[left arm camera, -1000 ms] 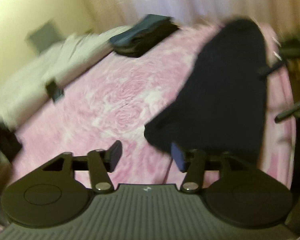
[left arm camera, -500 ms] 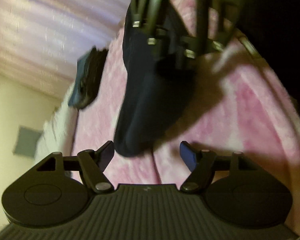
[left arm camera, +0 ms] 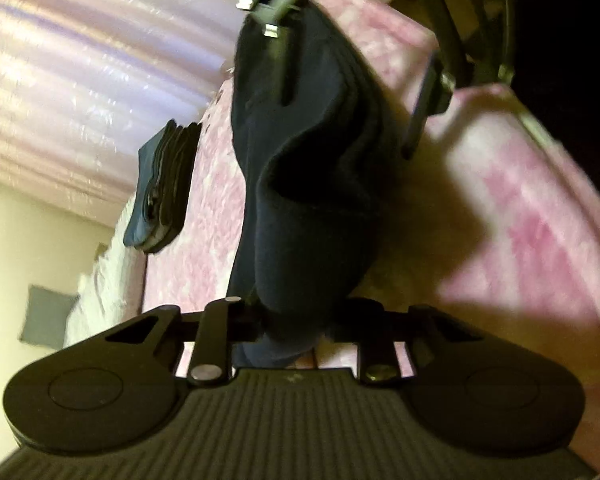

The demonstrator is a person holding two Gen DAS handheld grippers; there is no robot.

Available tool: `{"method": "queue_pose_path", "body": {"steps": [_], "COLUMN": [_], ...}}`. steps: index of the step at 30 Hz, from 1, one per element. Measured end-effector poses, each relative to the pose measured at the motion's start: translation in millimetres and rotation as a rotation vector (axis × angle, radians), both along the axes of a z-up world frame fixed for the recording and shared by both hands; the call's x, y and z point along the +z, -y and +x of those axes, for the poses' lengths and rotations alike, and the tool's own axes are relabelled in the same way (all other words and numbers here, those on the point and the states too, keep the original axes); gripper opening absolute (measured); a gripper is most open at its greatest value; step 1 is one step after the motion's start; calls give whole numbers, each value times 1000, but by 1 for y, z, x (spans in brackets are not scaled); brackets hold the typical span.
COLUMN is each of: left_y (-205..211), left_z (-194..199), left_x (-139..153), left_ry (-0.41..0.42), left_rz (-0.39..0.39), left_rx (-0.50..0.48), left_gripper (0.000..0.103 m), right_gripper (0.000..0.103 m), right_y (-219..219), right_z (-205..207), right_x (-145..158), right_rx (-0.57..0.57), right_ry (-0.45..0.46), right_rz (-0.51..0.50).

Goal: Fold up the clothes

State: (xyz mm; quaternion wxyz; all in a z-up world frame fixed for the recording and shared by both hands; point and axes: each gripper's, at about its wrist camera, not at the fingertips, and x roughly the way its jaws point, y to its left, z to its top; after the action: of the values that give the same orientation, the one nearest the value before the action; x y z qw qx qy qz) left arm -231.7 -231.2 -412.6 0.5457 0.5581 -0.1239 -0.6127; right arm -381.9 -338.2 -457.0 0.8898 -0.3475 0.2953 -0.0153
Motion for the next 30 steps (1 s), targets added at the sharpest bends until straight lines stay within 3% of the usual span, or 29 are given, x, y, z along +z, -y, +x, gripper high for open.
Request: {"method": "queue_pose_path", "body": {"steps": [2, 3, 4, 7, 11, 21, 26, 30], "left_y": [1, 0, -2, -15, -59, -188, -183, -156], "left_z": [-1, -2, -2, -4, -1, -5, -3, 0], "left_x": [6, 9, 12, 25, 42, 80, 93, 124], "left_ry": [-24, -30, -34, -46, -51, 36, 45, 23], "left_rz": [-5, -11, -18, -39, -50, 33, 20, -30], "left_rx": [21, 28, 37, 69, 150, 385, 400, 381], "left_gripper": [19, 19, 18, 18, 17, 18, 20, 24], "right_gripper": [71, 56, 15, 15, 14, 14, 14, 14], "right_y": [1, 2, 2, -3, -36, -150, -144, -116], "right_z": [1, 3, 6, 11, 13, 33, 37, 29], "right_x": [-13, -16, -16, -8, 9, 32, 45, 69], "right_rx": [-10, -17, -31, -47, 29, 350, 305, 222], "right_ry": [-26, -29, -40, -28, 11, 46, 75, 161], "right_rz": [-79, -98, -92, -46, 22, 243, 344, 519]}}
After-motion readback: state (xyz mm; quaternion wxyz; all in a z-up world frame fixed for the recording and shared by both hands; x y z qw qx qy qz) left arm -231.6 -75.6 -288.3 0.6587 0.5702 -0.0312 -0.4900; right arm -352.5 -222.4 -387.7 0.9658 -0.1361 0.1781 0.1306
